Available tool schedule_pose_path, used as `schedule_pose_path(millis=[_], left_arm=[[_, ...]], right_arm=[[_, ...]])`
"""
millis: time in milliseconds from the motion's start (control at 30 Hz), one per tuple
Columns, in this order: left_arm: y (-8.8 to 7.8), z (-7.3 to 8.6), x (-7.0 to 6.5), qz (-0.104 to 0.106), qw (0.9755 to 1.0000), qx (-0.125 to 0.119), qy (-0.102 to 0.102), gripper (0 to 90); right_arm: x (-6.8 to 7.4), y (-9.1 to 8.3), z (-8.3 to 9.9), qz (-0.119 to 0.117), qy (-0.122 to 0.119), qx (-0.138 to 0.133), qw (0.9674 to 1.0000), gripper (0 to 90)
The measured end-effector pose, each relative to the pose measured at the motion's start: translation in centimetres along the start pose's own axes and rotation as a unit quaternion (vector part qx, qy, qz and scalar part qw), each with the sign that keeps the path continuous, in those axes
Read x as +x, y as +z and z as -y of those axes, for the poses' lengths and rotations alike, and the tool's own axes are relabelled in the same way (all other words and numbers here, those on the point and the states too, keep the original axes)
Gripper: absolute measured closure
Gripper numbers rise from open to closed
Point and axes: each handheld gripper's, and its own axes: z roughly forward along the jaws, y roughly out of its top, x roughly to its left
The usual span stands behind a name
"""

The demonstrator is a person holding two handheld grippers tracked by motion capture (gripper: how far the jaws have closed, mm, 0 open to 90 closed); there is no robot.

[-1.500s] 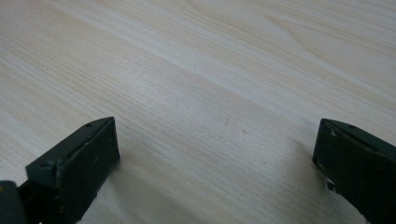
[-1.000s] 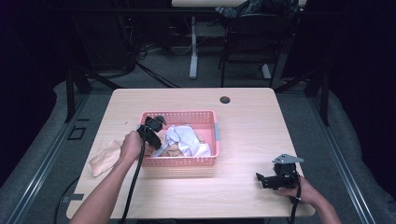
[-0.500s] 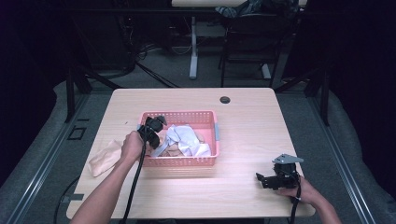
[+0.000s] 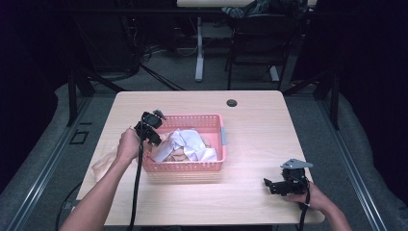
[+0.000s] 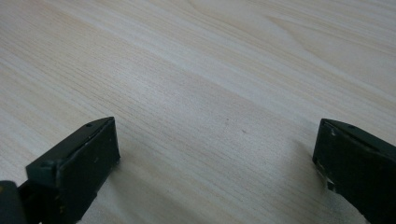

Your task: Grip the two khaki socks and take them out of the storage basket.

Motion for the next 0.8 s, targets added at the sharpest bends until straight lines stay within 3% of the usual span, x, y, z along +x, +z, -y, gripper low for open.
schedule_pose_path(millis=[400, 800], left_arm=[[-3.9, -0.2, 0.6, -0.002, 0.9990, -0.045, -0.003, 84.7], [-6.8, -0.2, 1.4, -0.010, 0.9972, -0.073, -0.010, 84.6]], right_arm=[[0.0, 0.0, 0.0, 0.000, 0.000, 0.000, 1.0000, 0.0], [0.0, 0.0, 0.0, 0.000, 0.000, 0.000, 1.0000, 0.0]])
